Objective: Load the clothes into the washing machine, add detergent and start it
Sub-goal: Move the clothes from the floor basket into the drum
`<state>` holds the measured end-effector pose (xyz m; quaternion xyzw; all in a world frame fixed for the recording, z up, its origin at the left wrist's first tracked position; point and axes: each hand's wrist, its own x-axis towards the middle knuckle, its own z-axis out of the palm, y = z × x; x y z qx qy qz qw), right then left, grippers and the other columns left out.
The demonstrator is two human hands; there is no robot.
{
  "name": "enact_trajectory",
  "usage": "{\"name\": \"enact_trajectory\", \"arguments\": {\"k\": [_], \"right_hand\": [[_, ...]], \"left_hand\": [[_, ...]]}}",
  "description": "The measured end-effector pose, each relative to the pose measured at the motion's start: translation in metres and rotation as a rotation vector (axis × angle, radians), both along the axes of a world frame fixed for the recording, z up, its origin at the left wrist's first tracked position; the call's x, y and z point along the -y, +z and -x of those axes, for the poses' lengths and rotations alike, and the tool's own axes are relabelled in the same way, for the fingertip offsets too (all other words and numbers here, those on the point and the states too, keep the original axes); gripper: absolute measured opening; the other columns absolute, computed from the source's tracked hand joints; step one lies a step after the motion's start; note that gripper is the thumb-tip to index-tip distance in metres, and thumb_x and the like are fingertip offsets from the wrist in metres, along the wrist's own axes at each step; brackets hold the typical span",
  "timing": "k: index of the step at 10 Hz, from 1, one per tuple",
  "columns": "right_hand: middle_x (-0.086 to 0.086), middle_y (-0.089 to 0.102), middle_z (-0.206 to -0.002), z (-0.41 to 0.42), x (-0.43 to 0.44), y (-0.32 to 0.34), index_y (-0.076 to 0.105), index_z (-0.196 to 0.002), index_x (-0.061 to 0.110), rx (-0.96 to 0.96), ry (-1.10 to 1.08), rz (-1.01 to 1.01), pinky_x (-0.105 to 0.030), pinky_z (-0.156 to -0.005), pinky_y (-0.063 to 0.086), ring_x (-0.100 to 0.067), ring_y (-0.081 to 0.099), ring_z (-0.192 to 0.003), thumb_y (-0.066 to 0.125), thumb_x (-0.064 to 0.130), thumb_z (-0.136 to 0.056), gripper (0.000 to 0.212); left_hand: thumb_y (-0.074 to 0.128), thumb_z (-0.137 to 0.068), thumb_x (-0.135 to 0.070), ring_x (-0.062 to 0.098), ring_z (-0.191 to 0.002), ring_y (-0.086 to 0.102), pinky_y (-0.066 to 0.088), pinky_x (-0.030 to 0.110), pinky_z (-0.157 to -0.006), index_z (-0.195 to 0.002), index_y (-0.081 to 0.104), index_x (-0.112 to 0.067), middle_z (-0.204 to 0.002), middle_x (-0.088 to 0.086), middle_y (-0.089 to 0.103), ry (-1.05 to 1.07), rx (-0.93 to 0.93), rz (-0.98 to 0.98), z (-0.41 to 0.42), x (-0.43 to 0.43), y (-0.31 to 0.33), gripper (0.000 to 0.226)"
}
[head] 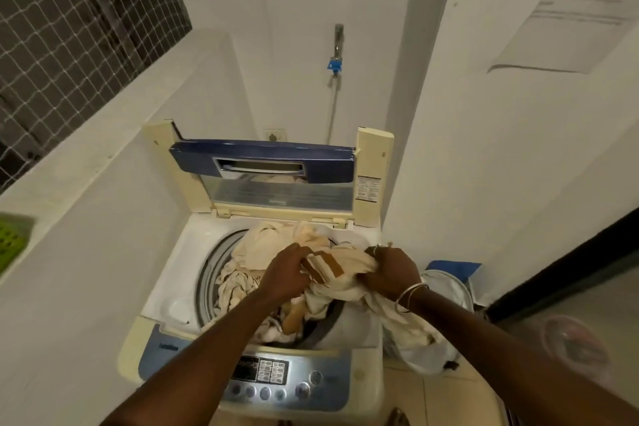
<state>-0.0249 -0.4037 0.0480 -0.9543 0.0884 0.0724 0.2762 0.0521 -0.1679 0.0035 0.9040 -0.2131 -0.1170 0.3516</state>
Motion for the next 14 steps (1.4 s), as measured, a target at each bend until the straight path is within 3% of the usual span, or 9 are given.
{"name": "enact_trajectory", "arguments": {"k": [2, 4, 6, 7, 9, 10, 12, 13, 14], "right_hand": [[0.001, 0.071, -0.106, -0.061, -0.132, 0.033, 0.069, -0.11, 0.021, 0.253, 0.068, -0.367, -0.022, -0.086, 0.042, -0.011, 0.061, -0.096, 0.067, 0.029, -0.082, 0.029], [-0.005, 0.067, -0.11, -0.12, -0.255, 0.017, 0.065, -0.113, 0.008, 0.305, 0.125, -0.586, -0.026, -0.094, 0.046, -0.017, 0.061, -0.103, 0.065, 0.004, -0.084, 0.029], [-0.002, 0.068, -0.106, -0.13, -0.27, -0.015, 0.066, -0.113, 0.009, 0.258, -0.129, -0.709, -0.032, -0.092, 0.051, -0.016, 0.062, -0.097, 0.062, 0.011, -0.09, 0.024], [0.001, 0.066, -0.11, -0.118, -0.246, -0.042, 0.064, -0.119, 0.017, 0.171, -0.306, -0.564, -0.033, -0.096, 0.048, -0.018, 0.062, -0.103, 0.059, 0.032, -0.092, 0.031], [-0.007, 0.052, -0.144, -0.089, -0.181, -0.153, 0.043, -0.147, 0.026, -0.259, -0.758, -0.539, -0.042, -0.111, 0.039, -0.032, 0.05, -0.13, 0.053, 0.084, -0.061, 0.104], [-0.004, 0.036, -0.157, -0.085, -0.179, -0.172, 0.03, -0.154, 0.025, -0.206, -0.741, -0.7, -0.04, -0.121, 0.024, -0.028, 0.035, -0.144, 0.059, 0.08, -0.071, 0.104], [-0.002, 0.043, -0.15, -0.08, -0.193, -0.156, 0.032, -0.15, 0.015, 0.125, -0.578, -0.512, -0.032, -0.117, 0.031, -0.018, 0.042, -0.137, 0.068, 0.039, -0.087, 0.077], [-0.004, 0.023, -0.161, -0.073, -0.195, -0.158, 0.005, -0.156, 0.026, 0.067, -0.273, -0.328, -0.037, -0.118, 0.029, -0.019, 0.031, -0.143, 0.072, 0.052, -0.078, 0.107], [-0.009, -0.024, -0.162, -0.085, -0.185, -0.149, -0.011, -0.152, 0.044, -0.283, 0.114, 0.068, -0.064, -0.116, 0.016, -0.046, 0.006, -0.148, 0.065, 0.078, -0.065, 0.12]], "left_hand": [[0.064, -0.082, -0.026, -0.002, -0.096, 0.064, 0.051, 0.02, -0.087, -0.101, 0.069, -0.032, -0.102, -0.011, 0.071, 0.394, -0.032, 0.436, -0.004, -0.103, 0.02, 0.02], [0.059, -0.082, -0.038, 0.026, -0.11, 0.065, 0.051, 0.038, -0.094, -0.115, 0.063, -0.023, -0.114, 0.0, 0.069, 0.59, -0.185, 0.442, -0.012, -0.182, 0.018, 0.037], [0.075, -0.066, -0.051, 0.027, -0.112, 0.063, 0.052, 0.037, -0.098, -0.119, 0.057, -0.025, -0.12, 0.003, 0.066, 0.472, -0.271, 0.271, -0.016, -0.206, 0.006, 0.062], [0.08, -0.066, -0.053, 0.02, -0.114, 0.06, 0.048, 0.014, -0.091, -0.124, 0.054, -0.024, -0.121, -0.002, 0.061, 0.347, -0.228, 0.186, -0.016, -0.204, -0.002, 0.07], [0.061, -0.059, -0.089, 0.024, -0.146, 0.027, 0.033, 0.046, -0.117, -0.154, 0.022, -0.035, -0.159, 0.004, 0.027, -0.002, -0.18, -0.095, -0.029, -0.172, -0.045, 0.116], [0.061, -0.054, -0.088, 0.036, -0.152, 0.004, 0.02, 0.056, -0.12, -0.158, -0.002, -0.035, -0.165, 0.011, -0.001, -0.13, -0.234, -0.322, -0.038, -0.145, -0.065, 0.133], [0.035, -0.042, -0.103, 0.042, -0.151, -0.003, 0.02, 0.061, -0.118, -0.159, -0.003, -0.025, -0.166, 0.012, -0.003, -0.177, -0.238, -0.549, -0.08, -0.117, -0.122, 0.146], [0.043, -0.038, -0.102, 0.037, -0.152, 0.006, 0.022, 0.054, -0.12, -0.16, 0.001, -0.023, -0.167, 0.01, 0.004, -0.068, -0.354, -0.508, -0.09, -0.116, -0.146, 0.151], [0.075, -0.022, -0.086, 0.033, -0.133, 0.049, 0.044, 0.048, -0.109, -0.149, 0.037, -0.023, -0.151, 0.012, 0.044, 0.146, -0.554, -0.532, -0.094, -0.131, -0.191, 0.147]]}}
